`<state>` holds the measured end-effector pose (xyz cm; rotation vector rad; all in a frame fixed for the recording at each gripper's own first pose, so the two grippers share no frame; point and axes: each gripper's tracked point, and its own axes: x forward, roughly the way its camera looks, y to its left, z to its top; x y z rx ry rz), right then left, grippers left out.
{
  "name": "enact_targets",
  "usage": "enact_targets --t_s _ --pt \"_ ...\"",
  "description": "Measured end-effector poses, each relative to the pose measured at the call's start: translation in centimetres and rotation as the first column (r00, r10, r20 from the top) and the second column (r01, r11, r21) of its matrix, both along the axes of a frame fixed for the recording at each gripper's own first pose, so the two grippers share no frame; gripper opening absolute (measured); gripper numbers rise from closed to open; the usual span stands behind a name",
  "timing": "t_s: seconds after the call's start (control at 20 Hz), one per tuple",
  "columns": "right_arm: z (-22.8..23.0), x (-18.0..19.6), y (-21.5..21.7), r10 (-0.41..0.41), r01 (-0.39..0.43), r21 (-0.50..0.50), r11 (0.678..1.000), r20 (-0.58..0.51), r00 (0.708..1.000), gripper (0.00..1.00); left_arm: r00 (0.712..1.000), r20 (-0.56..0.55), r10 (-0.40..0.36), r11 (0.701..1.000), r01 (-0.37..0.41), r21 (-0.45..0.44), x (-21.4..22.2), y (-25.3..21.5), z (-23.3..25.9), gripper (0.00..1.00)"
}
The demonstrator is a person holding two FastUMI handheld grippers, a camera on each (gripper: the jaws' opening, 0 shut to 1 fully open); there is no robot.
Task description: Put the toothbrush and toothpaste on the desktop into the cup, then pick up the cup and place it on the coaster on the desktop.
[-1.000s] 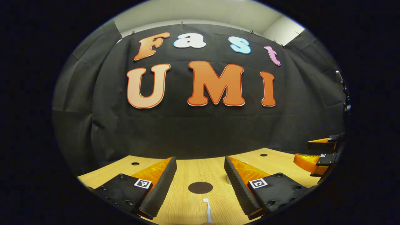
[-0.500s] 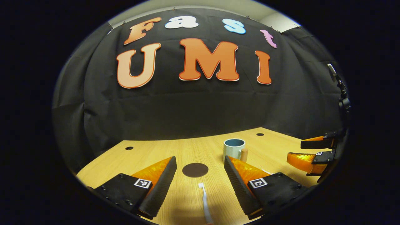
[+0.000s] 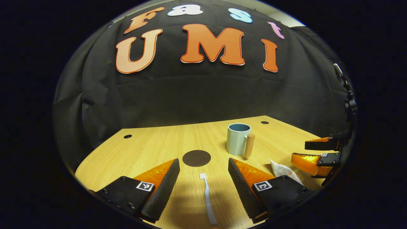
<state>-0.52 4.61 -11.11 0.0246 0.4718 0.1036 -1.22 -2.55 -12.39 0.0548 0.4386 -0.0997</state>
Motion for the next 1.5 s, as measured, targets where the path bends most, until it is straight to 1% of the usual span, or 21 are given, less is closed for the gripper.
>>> enact_targets --t_s 0.45,0.6,0.8,1.05,1.1,1.2,1.25,1.3,1.35,1.5 --pt "-0.2 0.0 0.3 0.006 -0.006 -0.004 1.0 -0.019 1.0 0.92 1.0 -0.028 -0.002 1.0 0.002 -0.001 -0.1 0.0 -0.5 0.98" --pt "-0.9 -0.1 0.6 0.013 -0.014 -0.011 1.0 -0.044 0.999 0.92 0.998 -0.067 0.004 1.0 -0.003 0.01 -0.5 0.3 -1.6 0.96" --pt "-2.0 -0.5 0.9 0.019 -0.022 -0.027 0.999 -0.09 0.996 0.92 0.99 -0.142 0.007 1.0 -0.003 0.025 -1.3 0.6 -4.0 0.98" --pt "-2.6 -0.9 1.4 0.024 -0.031 -0.043 0.999 -0.153 0.988 0.92 0.976 -0.218 0.006 0.999 0.004 0.045 -2.1 0.4 -5.9 0.98" --pt "-2.6 -1.0 1.4 0.025 -0.032 -0.043 0.999 -0.166 0.986 0.92 0.973 -0.233 0.01 0.999 0.001 0.05 -2.0 0.6 -5.8 0.96" --pt "-2.4 -0.9 1.4 0.019 -0.028 -0.044 0.999 -0.179 0.984 0.92 0.96 -0.278 0.039 0.998 -0.023 0.063 -2.8 0.7 -6.1 0.98" --pt "-2.5 -0.8 1.6 0.028 -0.036 -0.044 0.998 -0.185 0.982 0.92 0.954 -0.297 0.04 0.998 -0.025 0.054 -3.1 0.5 -6.6 0.98" --pt "-2.6 -1.0 1.8 0.032 -0.042 -0.043 0.998 -0.202 0.979 0.9 0.948 -0.315 0.036 0.999 -0.026 0.037 -3.2 0.6 -7.7 0.97" --pt "-2.7 -1.1 2.0 0.034 -0.044 -0.04 0.998 -0.216 0.976 0.88 0.94 -0.338 0.035 0.999 -0.027 0.03 -3.4 0.5 -8.3 0.99" --pt "-3.2 -1.2 2.2 0.03 -0.041 -0.036 0.999 -0.258 0.966 0.79 0.92 -0.392 0.029 1.0 -0.024 0.018 -3.7 0.2 -9.9 0.98"
